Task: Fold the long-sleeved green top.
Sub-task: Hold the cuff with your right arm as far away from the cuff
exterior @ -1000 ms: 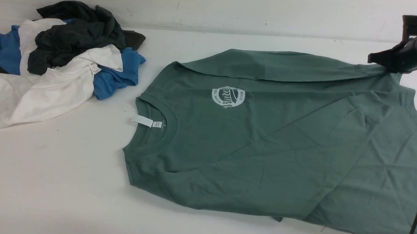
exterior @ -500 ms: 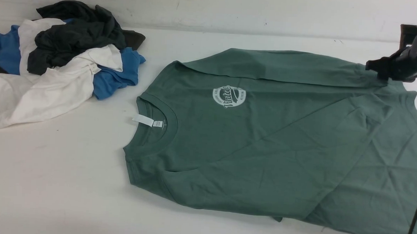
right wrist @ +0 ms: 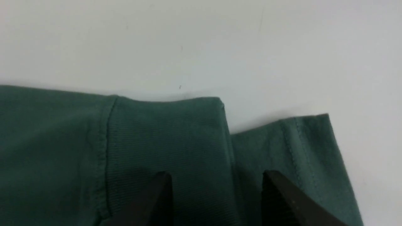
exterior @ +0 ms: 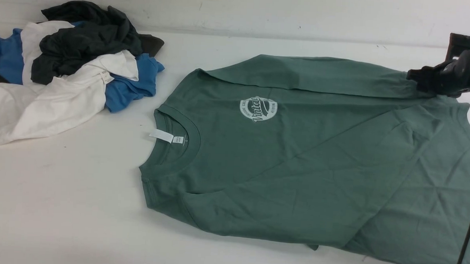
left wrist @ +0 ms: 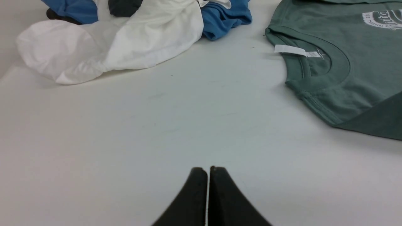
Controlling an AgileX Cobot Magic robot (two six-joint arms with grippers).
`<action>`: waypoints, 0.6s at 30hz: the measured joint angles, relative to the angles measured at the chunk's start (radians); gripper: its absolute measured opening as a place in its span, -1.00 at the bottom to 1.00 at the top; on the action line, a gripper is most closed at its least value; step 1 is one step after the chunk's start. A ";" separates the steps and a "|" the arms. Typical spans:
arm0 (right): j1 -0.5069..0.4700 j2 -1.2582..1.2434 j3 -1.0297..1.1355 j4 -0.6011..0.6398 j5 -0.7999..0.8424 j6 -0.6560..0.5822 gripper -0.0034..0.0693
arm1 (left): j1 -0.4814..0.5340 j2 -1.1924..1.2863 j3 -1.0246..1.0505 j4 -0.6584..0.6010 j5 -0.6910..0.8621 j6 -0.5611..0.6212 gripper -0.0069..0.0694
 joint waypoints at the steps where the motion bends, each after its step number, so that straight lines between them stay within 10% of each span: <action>1: 0.000 0.000 0.000 0.003 0.000 -0.001 0.03 | 0.000 0.000 0.000 0.000 0.000 0.000 -0.82; 11: 0.000 0.003 -0.002 0.019 0.004 -0.004 -0.83 | 0.000 0.000 0.000 0.000 0.000 0.000 -0.82; 18: 0.000 -0.059 0.002 0.019 0.079 -0.014 -0.90 | 0.000 0.000 0.000 0.000 0.000 0.000 -0.82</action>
